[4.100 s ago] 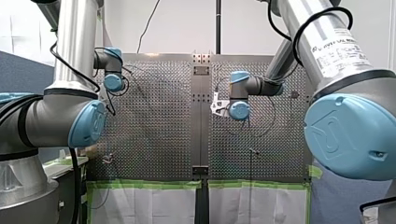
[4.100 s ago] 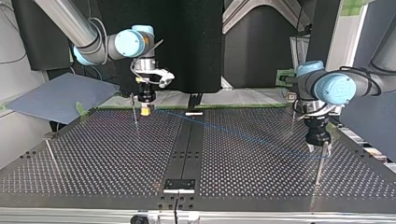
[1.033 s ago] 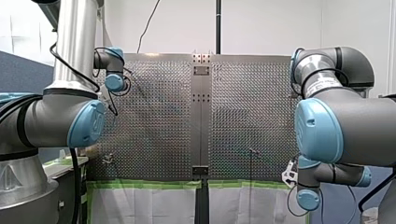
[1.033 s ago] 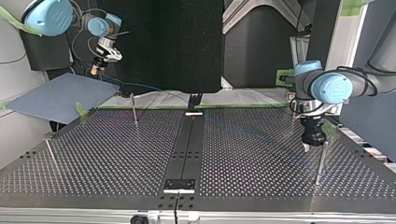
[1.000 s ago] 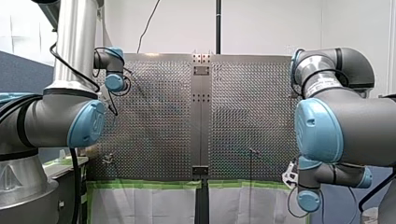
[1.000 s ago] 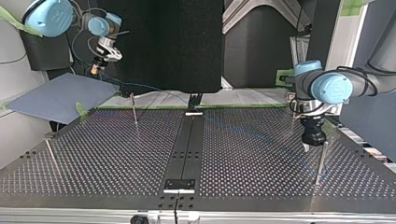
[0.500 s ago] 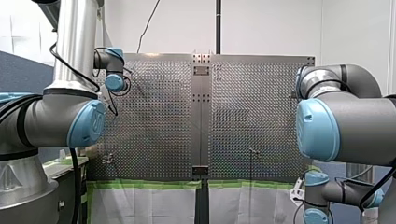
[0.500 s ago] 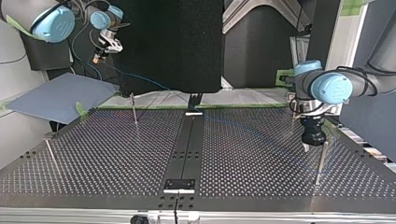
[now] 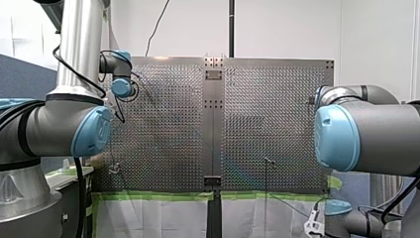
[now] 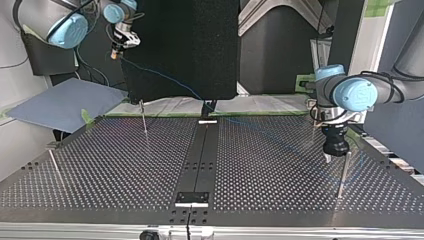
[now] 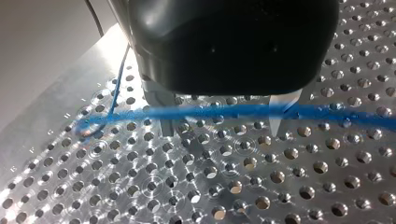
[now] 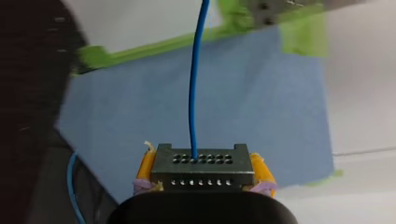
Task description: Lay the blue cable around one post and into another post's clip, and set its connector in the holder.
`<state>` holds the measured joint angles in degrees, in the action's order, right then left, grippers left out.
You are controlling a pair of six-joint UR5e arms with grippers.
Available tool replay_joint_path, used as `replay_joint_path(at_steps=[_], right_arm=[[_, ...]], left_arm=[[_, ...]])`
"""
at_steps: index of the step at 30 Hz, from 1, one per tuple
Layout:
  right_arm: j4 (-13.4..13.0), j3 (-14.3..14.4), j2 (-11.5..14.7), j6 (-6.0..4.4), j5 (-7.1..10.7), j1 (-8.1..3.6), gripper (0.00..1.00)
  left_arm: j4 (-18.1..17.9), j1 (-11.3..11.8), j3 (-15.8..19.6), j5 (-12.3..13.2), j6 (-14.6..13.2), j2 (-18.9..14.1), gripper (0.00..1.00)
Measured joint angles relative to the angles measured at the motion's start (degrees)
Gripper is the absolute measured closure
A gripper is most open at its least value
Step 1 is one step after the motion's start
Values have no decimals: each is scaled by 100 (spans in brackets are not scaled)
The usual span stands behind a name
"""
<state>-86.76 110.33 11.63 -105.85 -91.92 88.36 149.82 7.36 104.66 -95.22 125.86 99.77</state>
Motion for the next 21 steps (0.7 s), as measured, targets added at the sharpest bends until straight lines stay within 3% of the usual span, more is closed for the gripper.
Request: replay_joint_path(at_steps=[3,7,13,21], right_arm=[[57,99,51,59,150,13,100],[175,215,241,-19,284,23,100],[446,269,586,-104,310,42,100],[531,272,1038,-163,363,37,100]], left_arm=[[3,-1,0,0,0,1,0],[4,-5,0,0,0,1,0],[4,-15,0,0,0,1,0],[4,-28,-1,0,0,0,0]])
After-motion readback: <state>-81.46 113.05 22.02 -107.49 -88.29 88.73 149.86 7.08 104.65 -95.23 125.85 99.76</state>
